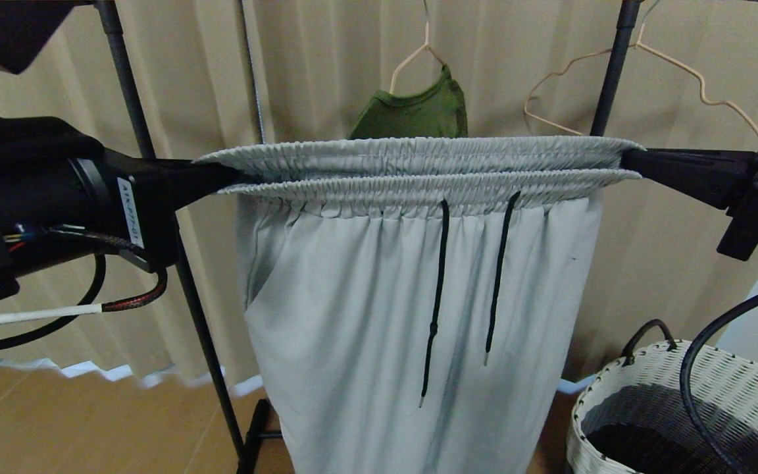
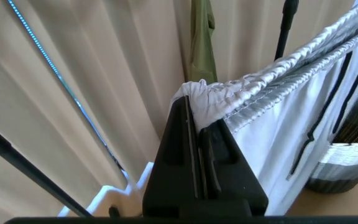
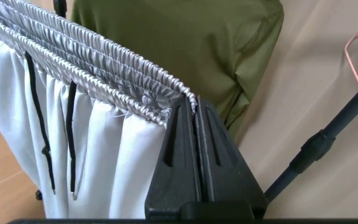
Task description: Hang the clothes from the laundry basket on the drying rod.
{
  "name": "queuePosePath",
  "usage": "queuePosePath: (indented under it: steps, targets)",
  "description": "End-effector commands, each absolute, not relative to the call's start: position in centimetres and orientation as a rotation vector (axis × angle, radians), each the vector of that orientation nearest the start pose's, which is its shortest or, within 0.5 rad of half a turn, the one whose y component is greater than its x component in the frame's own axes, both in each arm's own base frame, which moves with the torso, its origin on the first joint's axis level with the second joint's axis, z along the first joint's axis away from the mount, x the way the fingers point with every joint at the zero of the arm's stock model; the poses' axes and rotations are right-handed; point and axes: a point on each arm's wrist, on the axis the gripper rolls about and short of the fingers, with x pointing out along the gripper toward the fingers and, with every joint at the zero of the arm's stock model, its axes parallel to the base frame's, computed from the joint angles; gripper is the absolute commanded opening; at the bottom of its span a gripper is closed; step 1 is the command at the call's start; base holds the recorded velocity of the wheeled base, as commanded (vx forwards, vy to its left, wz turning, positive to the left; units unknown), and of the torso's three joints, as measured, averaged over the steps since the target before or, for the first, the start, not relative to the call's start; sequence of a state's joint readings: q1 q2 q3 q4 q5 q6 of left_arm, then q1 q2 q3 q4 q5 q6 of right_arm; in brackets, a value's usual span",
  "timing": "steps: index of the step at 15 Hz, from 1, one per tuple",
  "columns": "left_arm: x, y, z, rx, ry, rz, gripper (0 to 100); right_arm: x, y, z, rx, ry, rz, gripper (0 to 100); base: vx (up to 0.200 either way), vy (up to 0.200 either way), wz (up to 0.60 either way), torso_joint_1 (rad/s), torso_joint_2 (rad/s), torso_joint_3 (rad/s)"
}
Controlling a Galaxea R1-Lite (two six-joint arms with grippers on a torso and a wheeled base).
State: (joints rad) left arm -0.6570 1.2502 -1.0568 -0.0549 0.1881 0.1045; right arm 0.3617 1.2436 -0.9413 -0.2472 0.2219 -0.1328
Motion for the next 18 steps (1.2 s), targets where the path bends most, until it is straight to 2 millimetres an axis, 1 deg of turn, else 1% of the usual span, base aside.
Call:
queuePosePath:
  steps: [1,3,4,6,8,11,13,15,18]
  targets:
    - [15.5,-11.4,30.9,0.161,0.105,-0.474,0,18.0,7.4,29.8,-0.134,0.018,0.589,0,0.000,0.000,0.00,0.000,0.00,0.000]
    - [15.6,-11.5,30.8,0.159,0.103,-0.474,0,18.0,7.4,29.8,-0.134,0.021,0.589,0,0.000,0.000,0.00,0.000,0.00,0.000]
    - [15.6,-11.5,30.8,0.160,0.104,-0.471,0,18.0,7.3,29.8,-0.132,0.022,0.589,100,0.000,0.000,0.00,0.000,0.00,0.000]
    - [15.9,-11.1,30.2,0.171,0.126,-0.418,0,17.8,7.3,28.9,-0.134,0.039,0.587,100,0.000,0.000,0.00,0.000,0.00,0.000]
    - [16.1,-10.7,29.3,0.192,0.153,-0.337,0,16.7,6.8,27.7,-0.140,0.066,0.590,100,0.000,0.000,0.00,0.000,0.00,0.000]
    - [16.0,-10.5,28.6,0.218,0.176,-0.255,0,15.8,6.5,27.1,-0.142,0.071,0.588,100,0.000,0.000,0.00,0.000,0.00,0.000]
    - [15.2,-9.8,28.5,0.223,0.166,-0.248,0,14.7,6.0,26.7,-0.146,0.066,0.583,100,0.000,0.000,0.00,0.000,0.00,0.000]
    - [14.2,-8.6,28.0,0.244,0.162,-0.224,0,13.3,5.4,25.9,-0.160,0.062,0.574,100,0.000,0.000,0.00,0.000,0.00,0.000]
    - [13.1,-7.0,27.2,0.240,0.163,-0.183,0,12.4,4.1,24.6,-0.160,0.084,0.508,100,0.000,0.000,0.00,0.000,0.00,0.000]
